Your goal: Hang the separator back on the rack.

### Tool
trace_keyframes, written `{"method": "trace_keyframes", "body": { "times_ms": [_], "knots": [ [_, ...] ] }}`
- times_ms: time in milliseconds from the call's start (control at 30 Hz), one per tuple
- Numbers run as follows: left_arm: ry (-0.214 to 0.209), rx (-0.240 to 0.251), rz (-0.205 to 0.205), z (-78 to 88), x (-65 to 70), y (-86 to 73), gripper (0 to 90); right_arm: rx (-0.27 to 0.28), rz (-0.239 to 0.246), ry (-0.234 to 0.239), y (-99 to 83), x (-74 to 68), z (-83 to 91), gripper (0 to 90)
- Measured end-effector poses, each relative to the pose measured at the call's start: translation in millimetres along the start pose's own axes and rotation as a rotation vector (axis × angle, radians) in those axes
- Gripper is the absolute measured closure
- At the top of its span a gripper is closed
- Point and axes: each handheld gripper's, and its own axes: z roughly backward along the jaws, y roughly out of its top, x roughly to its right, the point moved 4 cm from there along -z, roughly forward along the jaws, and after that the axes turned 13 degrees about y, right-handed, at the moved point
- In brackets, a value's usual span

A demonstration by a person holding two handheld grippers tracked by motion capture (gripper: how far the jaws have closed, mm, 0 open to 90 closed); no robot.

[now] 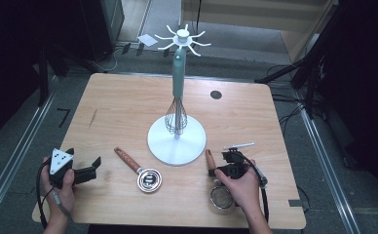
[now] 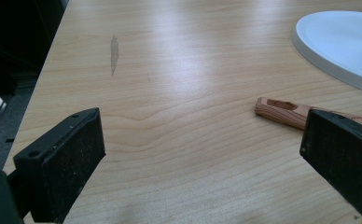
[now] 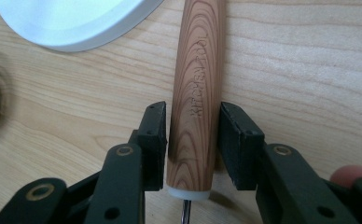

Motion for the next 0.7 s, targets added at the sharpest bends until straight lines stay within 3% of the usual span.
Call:
{"method": "trace_keyframes", "body": {
  "times_ms": [433, 700],
  "knots": [
    [0.001, -0.002, -0.006, 0.0, 0.3, -0.1, 0.0, -0.016, 0.035, -0.068, -1.8, -6.8, -2.3, 69.8],
    [-0.002, 0.000, -0.001, -0.2, -0.2, 0.1, 0.0, -0.015, 0.044, -0.054, -3.1, -4.0, -0.1, 70.3]
  ]
}}
